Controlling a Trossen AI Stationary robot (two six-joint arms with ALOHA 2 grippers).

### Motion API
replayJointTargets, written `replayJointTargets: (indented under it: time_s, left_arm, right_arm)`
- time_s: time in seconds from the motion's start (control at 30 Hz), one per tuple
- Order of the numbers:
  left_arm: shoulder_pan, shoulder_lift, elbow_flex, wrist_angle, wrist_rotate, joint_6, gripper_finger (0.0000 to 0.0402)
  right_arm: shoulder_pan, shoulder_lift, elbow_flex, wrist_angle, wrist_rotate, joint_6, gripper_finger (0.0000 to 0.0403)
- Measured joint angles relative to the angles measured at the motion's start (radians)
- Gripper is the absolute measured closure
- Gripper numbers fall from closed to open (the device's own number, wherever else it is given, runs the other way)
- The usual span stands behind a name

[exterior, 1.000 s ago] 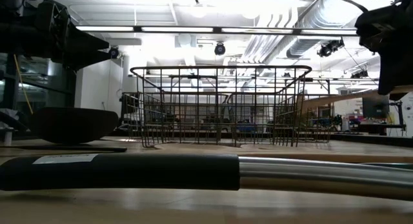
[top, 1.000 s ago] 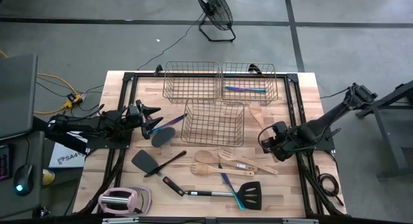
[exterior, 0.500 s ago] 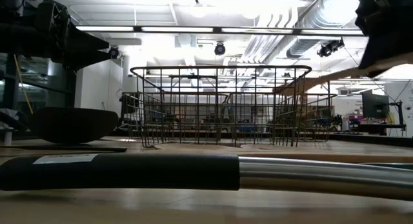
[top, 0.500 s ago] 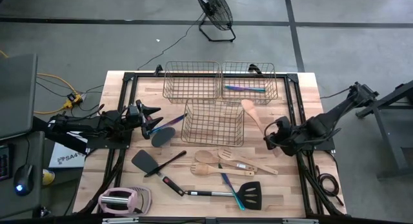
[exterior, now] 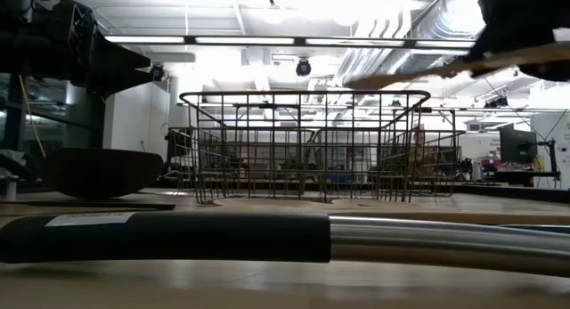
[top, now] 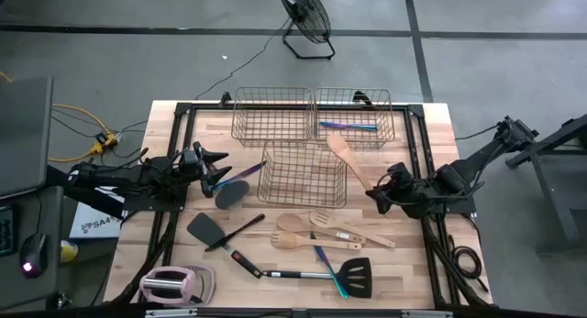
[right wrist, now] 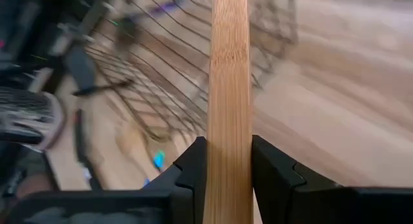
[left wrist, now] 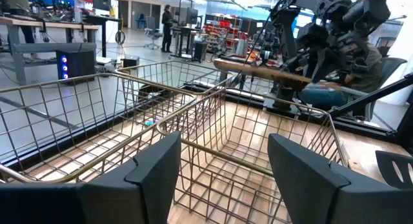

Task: Pick & Place Kitchen Items
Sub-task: Put the wooden spatula into the bottom wire basket

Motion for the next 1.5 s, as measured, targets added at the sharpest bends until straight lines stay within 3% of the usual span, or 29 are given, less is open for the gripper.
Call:
replayJointTargets:
  time_s: [0.3,0.53,1.07,1.5]
  left_arm:
    - [0.0,0.0,0.0,0.0,0.0,0.0,0.0171]
    - [0.0,0.0,0.0,0.0,0.0,0.0,0.0171]
    - [0.0,0.0,0.0,0.0,0.0,0.0,0.0171]
    - [0.0,0.0,0.0,0.0,0.0,0.0,0.0171]
  right_arm:
    - [-0.012,0.058,0.0,0.401,0.224,-0.475,0.0318]
    - [-0.09,0.182,0.0,0.643,0.298,-0.748,0.0318]
    - [-0.341,0.389,0.0,0.96,-0.042,-0.946,0.0318]
    - [-0.499,0.433,0.0,0.928,-0.304,-0.951,0.0318]
